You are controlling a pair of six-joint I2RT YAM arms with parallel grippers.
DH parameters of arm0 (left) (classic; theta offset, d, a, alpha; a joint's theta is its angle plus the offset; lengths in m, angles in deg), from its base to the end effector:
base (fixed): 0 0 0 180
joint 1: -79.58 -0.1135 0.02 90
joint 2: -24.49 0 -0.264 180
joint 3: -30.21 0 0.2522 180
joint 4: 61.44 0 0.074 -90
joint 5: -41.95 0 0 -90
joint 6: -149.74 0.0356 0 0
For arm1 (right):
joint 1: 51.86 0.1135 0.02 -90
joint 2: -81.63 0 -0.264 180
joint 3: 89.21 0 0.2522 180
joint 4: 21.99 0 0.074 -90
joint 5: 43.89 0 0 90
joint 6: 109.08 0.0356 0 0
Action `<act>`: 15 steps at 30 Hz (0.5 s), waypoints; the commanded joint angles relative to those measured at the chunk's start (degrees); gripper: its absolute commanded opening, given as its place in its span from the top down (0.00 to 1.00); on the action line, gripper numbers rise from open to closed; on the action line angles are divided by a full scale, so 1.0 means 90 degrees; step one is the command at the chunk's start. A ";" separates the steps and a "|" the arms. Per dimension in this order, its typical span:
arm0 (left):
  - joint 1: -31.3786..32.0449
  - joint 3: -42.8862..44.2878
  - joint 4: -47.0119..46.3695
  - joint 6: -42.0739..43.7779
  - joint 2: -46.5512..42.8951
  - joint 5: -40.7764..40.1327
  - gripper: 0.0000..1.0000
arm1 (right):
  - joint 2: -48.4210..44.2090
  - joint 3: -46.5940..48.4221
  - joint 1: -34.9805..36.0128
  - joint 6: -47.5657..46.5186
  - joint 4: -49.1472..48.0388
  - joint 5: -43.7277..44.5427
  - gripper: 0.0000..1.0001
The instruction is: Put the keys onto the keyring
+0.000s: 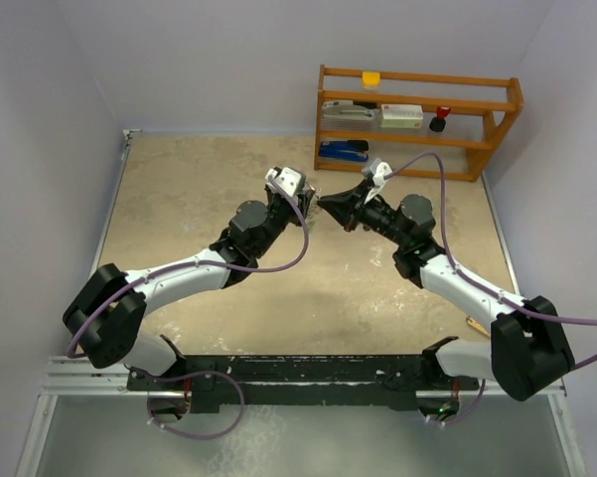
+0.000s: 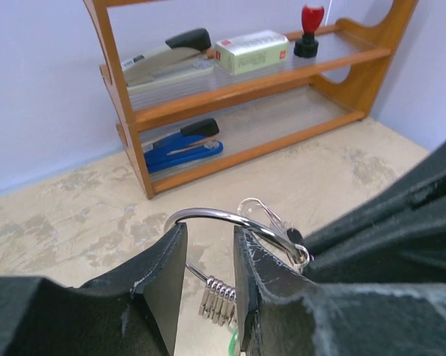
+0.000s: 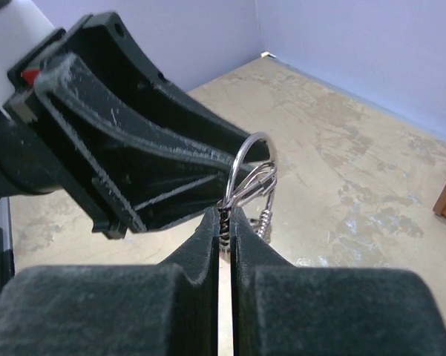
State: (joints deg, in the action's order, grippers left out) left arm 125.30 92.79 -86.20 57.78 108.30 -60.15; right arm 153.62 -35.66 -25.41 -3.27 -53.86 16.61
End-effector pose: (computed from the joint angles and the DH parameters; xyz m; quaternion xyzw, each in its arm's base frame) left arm 0.2394 -0.2348 0.2913 0.1826 0.6607 -0.2268 0.6919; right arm 0.2426 0.1403 0.3092 -0.2545 0.5780 0.4208 0.6512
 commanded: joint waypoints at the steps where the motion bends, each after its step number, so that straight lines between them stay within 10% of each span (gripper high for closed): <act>1: -0.0029 0.0040 -0.1127 -0.0366 -0.0123 0.0001 0.71 | 0.0066 -0.0123 0.0155 -0.0045 -0.0184 -0.0221 1.00; 15: -0.0045 0.0166 -0.0480 -0.0898 -0.0277 0.0306 0.72 | 0.0044 -0.0274 0.0185 -0.0098 -0.0310 0.0321 1.00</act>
State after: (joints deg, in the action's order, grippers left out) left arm 124.97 92.76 -92.34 51.79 108.28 -55.03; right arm 154.75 -37.89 -23.99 -3.29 -53.16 17.05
